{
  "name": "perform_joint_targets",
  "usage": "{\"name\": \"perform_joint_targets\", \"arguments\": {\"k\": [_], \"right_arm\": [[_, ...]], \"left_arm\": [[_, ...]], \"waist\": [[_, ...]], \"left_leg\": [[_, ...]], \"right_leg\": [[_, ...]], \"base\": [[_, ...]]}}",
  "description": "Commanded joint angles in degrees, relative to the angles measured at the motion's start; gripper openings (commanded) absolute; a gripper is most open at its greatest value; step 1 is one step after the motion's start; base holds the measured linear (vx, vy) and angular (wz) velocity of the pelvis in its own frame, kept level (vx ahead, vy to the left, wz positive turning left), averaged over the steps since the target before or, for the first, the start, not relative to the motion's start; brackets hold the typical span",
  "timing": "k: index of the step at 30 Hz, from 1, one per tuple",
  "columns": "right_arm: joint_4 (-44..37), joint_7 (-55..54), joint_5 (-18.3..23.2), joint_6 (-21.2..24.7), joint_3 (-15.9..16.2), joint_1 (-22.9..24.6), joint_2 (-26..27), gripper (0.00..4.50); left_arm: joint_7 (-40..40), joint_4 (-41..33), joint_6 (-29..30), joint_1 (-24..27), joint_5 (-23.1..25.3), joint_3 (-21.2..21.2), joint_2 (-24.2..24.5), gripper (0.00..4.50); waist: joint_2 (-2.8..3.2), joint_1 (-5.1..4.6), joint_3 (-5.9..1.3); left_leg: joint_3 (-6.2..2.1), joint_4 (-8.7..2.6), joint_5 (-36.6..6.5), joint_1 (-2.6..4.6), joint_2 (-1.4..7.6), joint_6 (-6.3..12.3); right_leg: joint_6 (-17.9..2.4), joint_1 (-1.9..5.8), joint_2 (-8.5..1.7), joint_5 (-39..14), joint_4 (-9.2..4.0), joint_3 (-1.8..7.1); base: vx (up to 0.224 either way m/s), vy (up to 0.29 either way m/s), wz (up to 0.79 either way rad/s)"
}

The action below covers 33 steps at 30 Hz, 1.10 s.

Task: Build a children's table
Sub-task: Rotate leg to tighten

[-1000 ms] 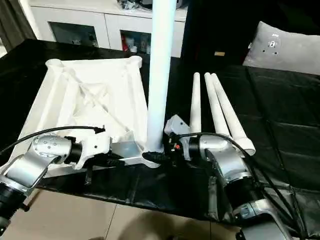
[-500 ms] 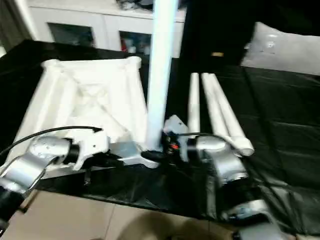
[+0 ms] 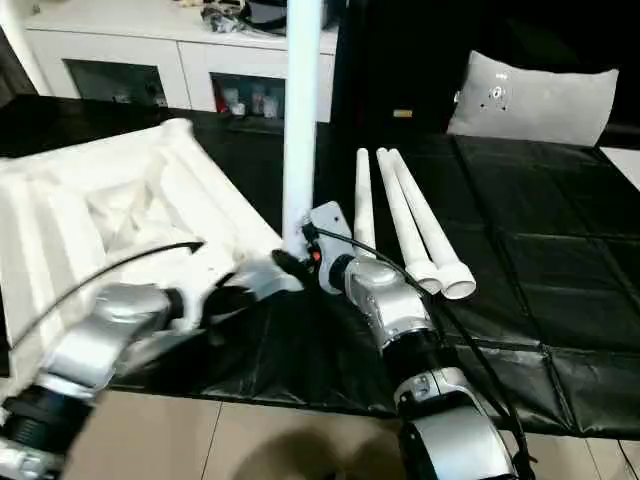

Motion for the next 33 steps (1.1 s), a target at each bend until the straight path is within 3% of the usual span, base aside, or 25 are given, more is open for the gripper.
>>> {"name": "perform_joint_targets", "arguments": {"k": [1,2,8,15,22,28,33], "right_arm": [[3.23,2.34,0.32,1.52,2.98,1.42,3.17,3.41],[3.02,2.67,0.26,0.77,2.89,1.58,2.87,3.41],[-1.57,6.51,-0.72,-1.94,3.8,4.0,-1.3,3.92],[-12.98,18.03,3.26,-3.61,2.51,8.48,-9.77,4.46],[-17.2,25.82,2.03,-6.56,3.36,8.54,-17.3,4.46],[-18.43,31.48,2.32,-8.05,5.22,7.98,-20.15,4.46],[-16.81,34.37,0.2,-10.59,8.63,7.93,-20.5,4.46]], "left_arm": [[2.43,-1.07,-1.11,-2.26,0.37,-1.12,-1.31,0.0],[2.08,-0.7,-1.56,-2.43,0.72,-1.28,-0.48,0.0],[0.66,1.08,-4.39,-2.42,2.79,-1.8,2.45,0.0],[-5.0,3.41,-10.24,-2.32,1.27,-2.42,6.42,0.0],[-13.84,5.3,-17.95,-2.33,0.06,-5.19,10.61,0.0],[-19.82,6.23,-21.66,-2.82,-0.88,-6.82,12.72,0.0],[-25.6,6.32,-25.22,-3.0,-1.42,-8.53,14.71,0.0]], "waist": [[0.97,-0.05,-2.6],[1.34,0.07,-2.66],[1.13,0.53,-2.81],[1.08,1.46,-3.25],[1.5,2.07,-3.71],[1.36,2.64,-3.55],[1.19,3.11,-3.2]], "left_leg": [[0.43,-4.42,-19.74,-0.81,-0.56,2.56],[0.43,-4.4,-20.07,-0.55,-0.62,2.49],[0.7,-4.35,-18.24,-0.7,-0.6,2.96],[0.82,-4.45,-12.9,-1.49,-0.27,4.14],[1.14,-3.87,-5.74,-1.49,-0.1,5.07],[1.34,-4.0,-7.86,-1.31,0.01,4.61],[1.4,-4.1,-10.37,-1.24,-0.01,3.6]], "right_leg": [[-3.18,2.32,-2.71,-31.01,-5.53,1.36],[-3.87,2.25,-2.77,-30.32,-5.33,1.47],[-5.19,2.41,-2.86,-28.09,-5.09,1.88],[-6.95,3.23,-2.74,-20.76,-3.93,2.41],[-13.13,3.29,-2.53,-6.58,-2.06,2.83],[-13.0,3.43,-2.79,-9.28,-2.19,3.0],[-11.36,3.1,-2.8,-14.86,-2.64,3.14]], "base": [[0.0,0.0,0.0],[0.0,0.0,0.0],[0.0,0.0,0.0],[0.0,0.0,0.0],[0.0,0.0,0.0],[0.0,0.0,0.0],[0.0,0.0,0.0]]}}
